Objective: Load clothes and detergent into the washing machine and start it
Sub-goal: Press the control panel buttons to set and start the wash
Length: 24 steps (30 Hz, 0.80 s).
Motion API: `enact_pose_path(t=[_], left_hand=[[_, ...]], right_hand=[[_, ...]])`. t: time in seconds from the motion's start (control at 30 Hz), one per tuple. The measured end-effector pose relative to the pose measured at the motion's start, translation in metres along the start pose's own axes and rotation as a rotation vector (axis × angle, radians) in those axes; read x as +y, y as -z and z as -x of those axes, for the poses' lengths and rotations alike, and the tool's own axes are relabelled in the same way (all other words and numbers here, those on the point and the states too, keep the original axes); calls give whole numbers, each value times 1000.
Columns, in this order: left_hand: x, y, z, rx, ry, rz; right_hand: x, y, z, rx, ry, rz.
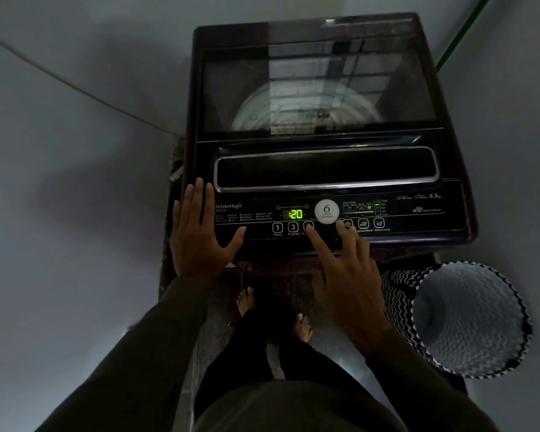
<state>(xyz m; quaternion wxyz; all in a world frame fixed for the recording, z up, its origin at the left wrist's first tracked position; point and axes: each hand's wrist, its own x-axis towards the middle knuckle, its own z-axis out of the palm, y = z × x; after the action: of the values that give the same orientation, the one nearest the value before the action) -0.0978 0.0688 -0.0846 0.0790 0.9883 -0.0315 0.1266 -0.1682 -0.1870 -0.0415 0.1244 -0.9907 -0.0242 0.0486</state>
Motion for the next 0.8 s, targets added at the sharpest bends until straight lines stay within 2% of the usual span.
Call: enact_pose_path(t=[0.3,0.8], left_hand=[[0,-1,0,15,2,5],[-1,-2,0,15,0,11]], right_hand=[[15,6,5,23,-45,-44],[-7,0,0,-18,-60,61]])
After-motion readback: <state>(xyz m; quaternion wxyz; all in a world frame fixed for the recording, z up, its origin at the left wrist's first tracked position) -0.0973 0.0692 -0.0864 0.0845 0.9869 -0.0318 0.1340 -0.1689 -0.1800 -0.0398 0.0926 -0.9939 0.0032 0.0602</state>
